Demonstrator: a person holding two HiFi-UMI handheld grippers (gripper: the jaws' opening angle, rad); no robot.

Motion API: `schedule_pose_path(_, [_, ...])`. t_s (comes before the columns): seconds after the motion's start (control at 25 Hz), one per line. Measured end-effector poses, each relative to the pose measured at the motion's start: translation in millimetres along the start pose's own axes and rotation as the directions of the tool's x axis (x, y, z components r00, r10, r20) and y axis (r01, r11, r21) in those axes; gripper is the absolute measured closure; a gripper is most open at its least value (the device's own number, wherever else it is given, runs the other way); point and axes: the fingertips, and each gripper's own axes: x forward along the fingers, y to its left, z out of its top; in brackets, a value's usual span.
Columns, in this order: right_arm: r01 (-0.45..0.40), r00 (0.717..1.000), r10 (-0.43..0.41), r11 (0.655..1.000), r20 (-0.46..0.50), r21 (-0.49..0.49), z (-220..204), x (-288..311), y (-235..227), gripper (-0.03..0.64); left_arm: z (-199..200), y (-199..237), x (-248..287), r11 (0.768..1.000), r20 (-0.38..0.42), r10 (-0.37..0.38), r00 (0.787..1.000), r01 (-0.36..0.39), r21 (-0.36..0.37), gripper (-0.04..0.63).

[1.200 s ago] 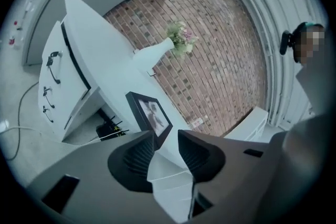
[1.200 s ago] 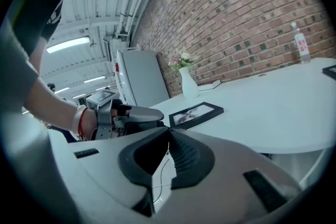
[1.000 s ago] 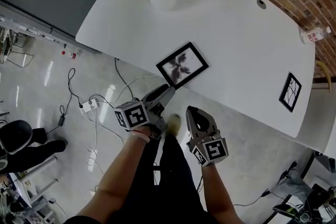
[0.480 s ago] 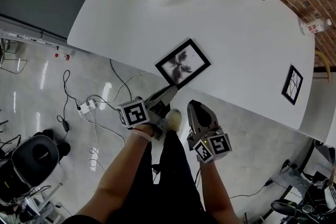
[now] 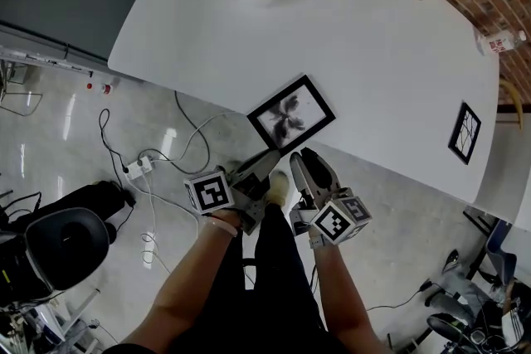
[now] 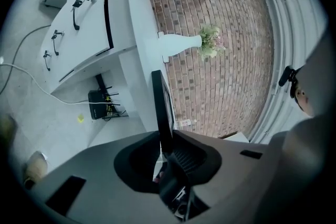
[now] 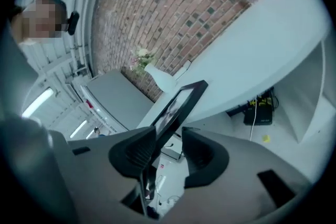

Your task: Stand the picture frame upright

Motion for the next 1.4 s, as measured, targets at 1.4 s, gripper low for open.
schedule_pose_path(1.4, [-0.207,0.974,0.162,0.921,0.159,0.331,28,-3,18,0.54,12,-3,-39,0.887,-0.064,0.162,0.985,-0.117,0.446,0.363])
